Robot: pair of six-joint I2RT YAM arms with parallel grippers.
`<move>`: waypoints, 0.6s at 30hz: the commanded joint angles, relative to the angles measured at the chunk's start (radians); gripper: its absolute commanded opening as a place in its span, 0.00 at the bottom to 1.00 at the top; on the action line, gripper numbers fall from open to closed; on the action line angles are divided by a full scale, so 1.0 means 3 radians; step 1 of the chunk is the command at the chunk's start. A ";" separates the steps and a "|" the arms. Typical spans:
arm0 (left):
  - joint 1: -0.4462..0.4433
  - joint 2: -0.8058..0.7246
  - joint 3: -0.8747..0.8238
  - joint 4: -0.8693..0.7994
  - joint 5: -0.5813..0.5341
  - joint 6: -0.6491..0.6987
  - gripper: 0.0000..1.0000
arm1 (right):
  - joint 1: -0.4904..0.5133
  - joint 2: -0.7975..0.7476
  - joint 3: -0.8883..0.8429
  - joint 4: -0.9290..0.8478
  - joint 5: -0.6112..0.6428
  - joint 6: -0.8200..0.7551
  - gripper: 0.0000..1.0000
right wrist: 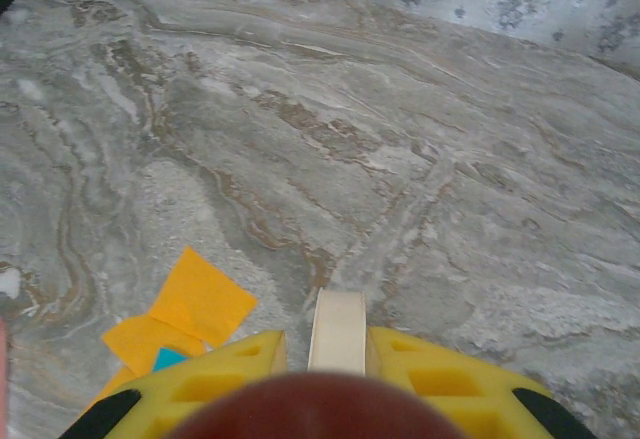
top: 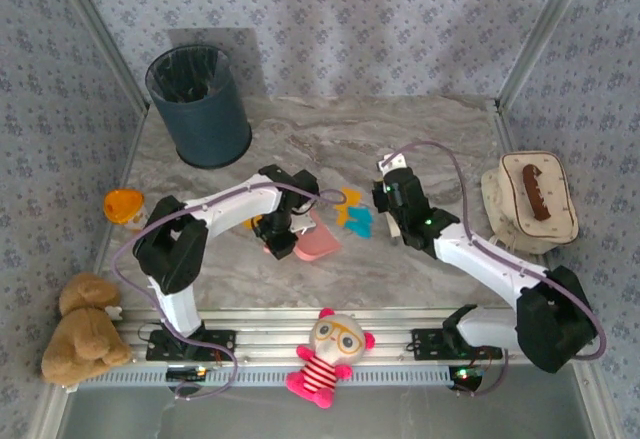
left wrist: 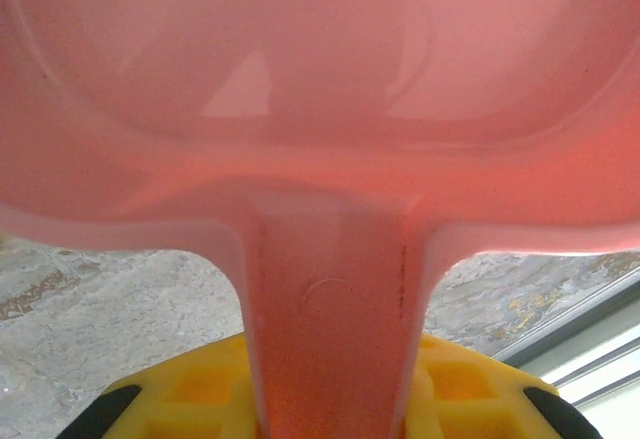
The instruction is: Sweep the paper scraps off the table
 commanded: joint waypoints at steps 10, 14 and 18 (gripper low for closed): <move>-0.0041 0.0263 0.0229 -0.0174 0.0177 0.0099 0.00 | 0.0310 0.0394 0.0265 0.0188 -0.0152 0.0039 0.00; -0.0042 0.0340 0.0277 -0.0194 0.0220 0.0103 0.00 | 0.0368 0.0454 0.0309 0.0236 -0.0252 0.0070 0.00; -0.0041 0.0388 0.0316 -0.0186 0.0226 0.0108 0.00 | 0.0414 0.0482 0.0335 0.0258 -0.0299 0.0049 0.00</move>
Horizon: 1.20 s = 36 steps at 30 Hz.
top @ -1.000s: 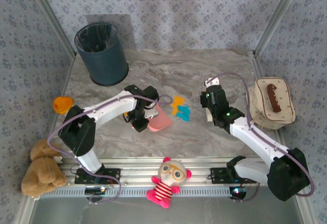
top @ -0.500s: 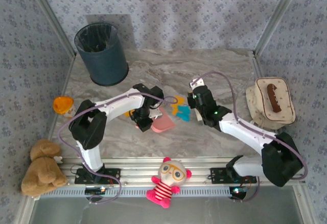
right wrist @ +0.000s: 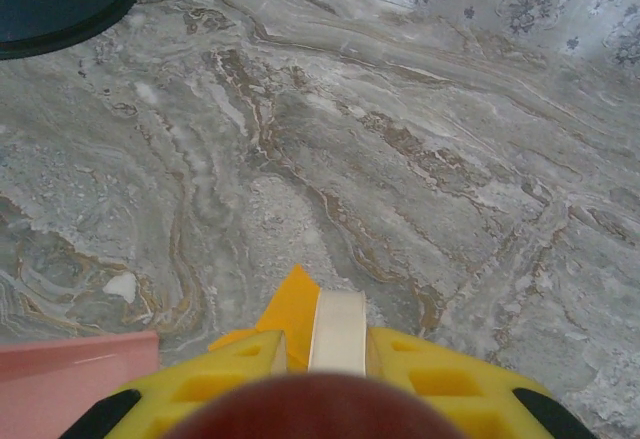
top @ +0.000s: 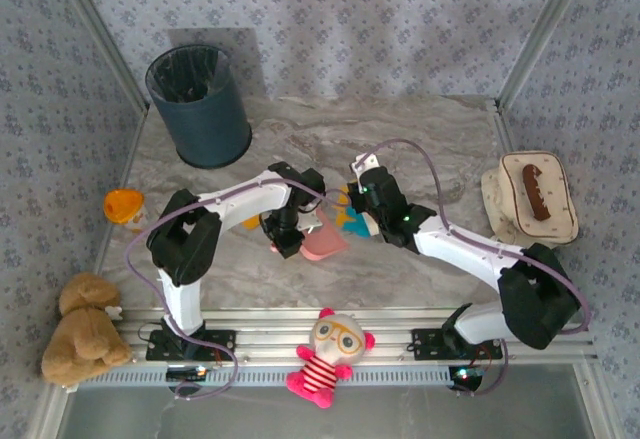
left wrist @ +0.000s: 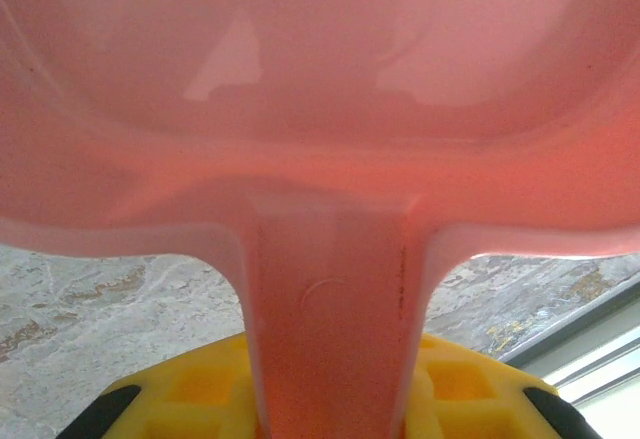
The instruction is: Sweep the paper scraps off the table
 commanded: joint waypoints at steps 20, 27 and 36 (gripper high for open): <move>-0.0027 0.0312 0.0291 -0.0072 0.0033 -0.0003 0.00 | 0.0129 0.0058 0.0170 0.0182 -0.0842 0.0091 0.00; -0.0029 0.0318 0.0294 -0.0037 -0.0055 -0.0041 0.00 | 0.0190 -0.0023 0.0242 0.0049 -0.0961 0.0098 0.00; -0.0020 0.0207 0.0183 0.0022 -0.0082 -0.0061 0.00 | 0.0227 -0.0211 0.0237 -0.0067 -0.0713 0.0103 0.00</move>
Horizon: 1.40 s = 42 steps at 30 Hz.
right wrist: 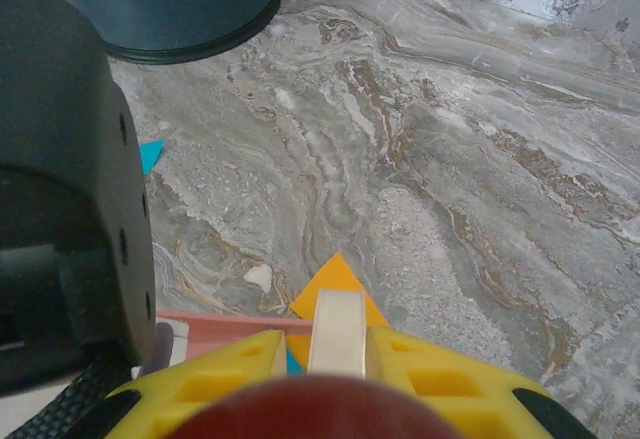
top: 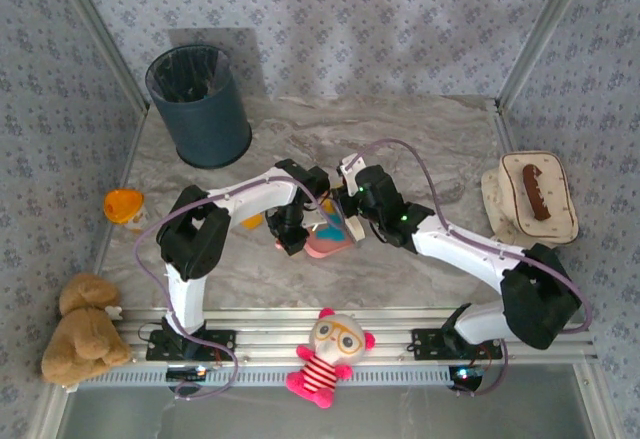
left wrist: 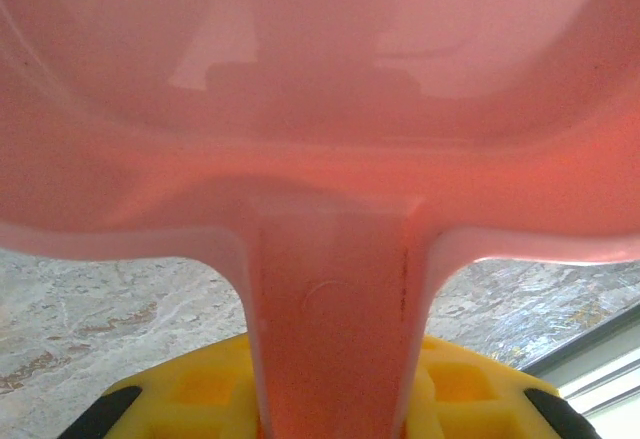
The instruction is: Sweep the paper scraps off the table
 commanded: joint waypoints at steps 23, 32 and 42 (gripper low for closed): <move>0.0272 -0.0569 -0.0531 0.0197 -0.0039 -0.0150 0.00 | -0.0391 0.0190 0.0237 0.0414 0.0334 0.0027 0.00; 0.0368 -0.0531 -0.0518 0.0199 -0.0021 -0.0178 0.00 | -0.0471 0.0740 0.0654 0.0427 0.0214 -0.0309 0.00; 0.0389 -0.0397 -0.0477 0.0182 0.0044 -0.0155 0.00 | -0.0344 0.1002 0.0916 0.0142 -0.0087 -0.0540 0.00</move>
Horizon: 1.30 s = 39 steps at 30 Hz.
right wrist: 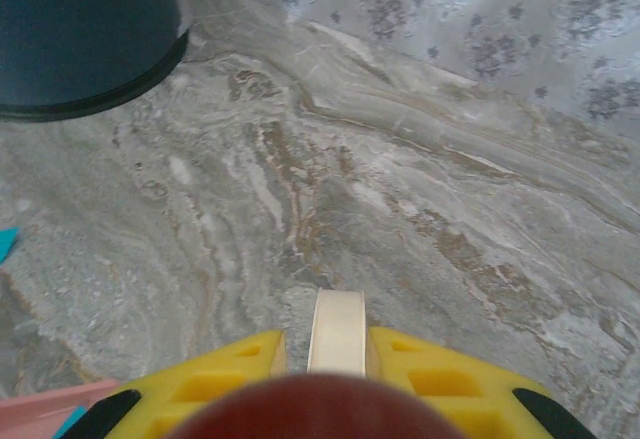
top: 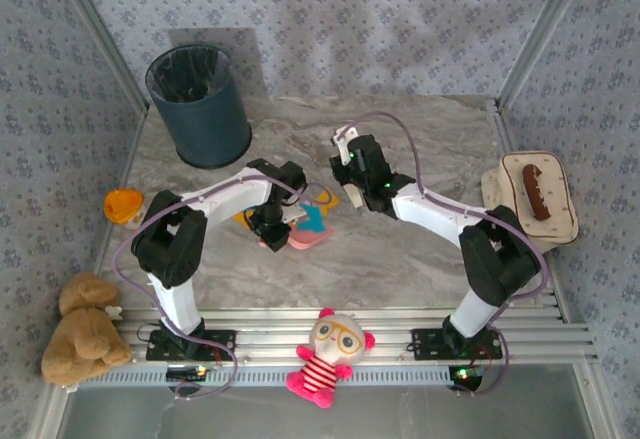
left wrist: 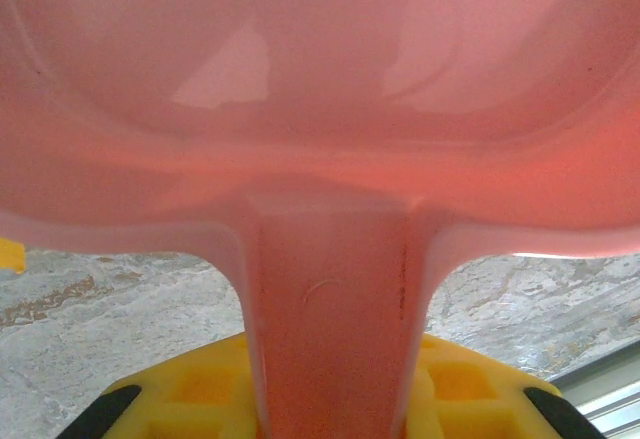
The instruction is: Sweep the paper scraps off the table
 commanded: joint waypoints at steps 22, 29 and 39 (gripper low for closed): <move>0.0010 0.0070 0.0070 -0.0110 0.0126 0.0008 0.00 | 0.0281 -0.0137 -0.0018 -0.0181 -0.0983 0.0211 0.00; 0.0008 0.0054 0.0077 -0.0112 0.0137 0.0016 0.00 | 0.0316 -0.0195 -0.0053 -0.0094 -0.1128 0.0338 0.00; 0.0012 0.0011 0.0066 -0.0099 0.0142 0.0012 0.00 | 0.0332 -0.0286 -0.0118 0.0066 -0.0909 0.0474 0.00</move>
